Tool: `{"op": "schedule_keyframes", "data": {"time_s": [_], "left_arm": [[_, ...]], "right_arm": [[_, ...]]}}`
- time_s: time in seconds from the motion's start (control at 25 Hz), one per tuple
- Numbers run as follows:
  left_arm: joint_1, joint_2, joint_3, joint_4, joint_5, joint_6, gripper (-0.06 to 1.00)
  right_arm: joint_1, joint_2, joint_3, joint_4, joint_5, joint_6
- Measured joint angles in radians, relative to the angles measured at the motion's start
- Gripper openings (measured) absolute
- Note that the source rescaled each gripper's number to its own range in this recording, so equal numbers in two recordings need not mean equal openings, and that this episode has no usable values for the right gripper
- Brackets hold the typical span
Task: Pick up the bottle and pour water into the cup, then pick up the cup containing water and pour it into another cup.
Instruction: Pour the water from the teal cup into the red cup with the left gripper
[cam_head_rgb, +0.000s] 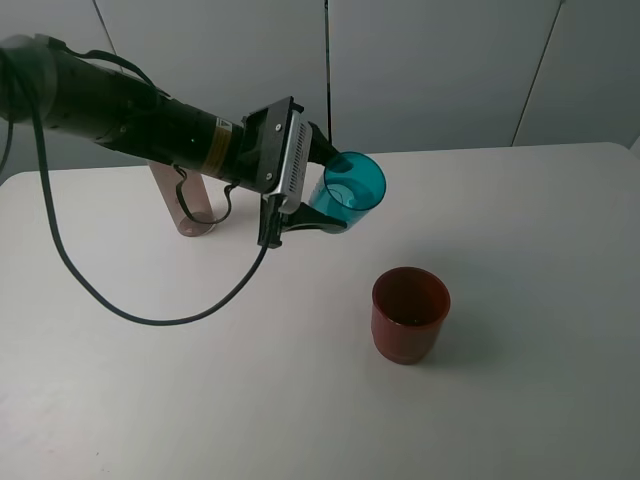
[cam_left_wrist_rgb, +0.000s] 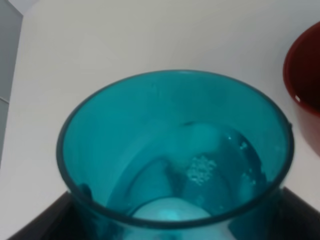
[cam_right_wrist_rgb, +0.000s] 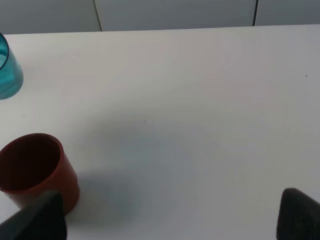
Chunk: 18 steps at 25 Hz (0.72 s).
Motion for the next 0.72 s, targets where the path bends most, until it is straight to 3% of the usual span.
{"op": "schedule_keyframes", "data": {"time_s": [0.72], "left_arm": [[-0.124,-0.015,0.000,0.013,0.064,0.152,0.28]], "right_arm": [[0.000,0.000,0.000,0.000,0.000,0.000]]}}
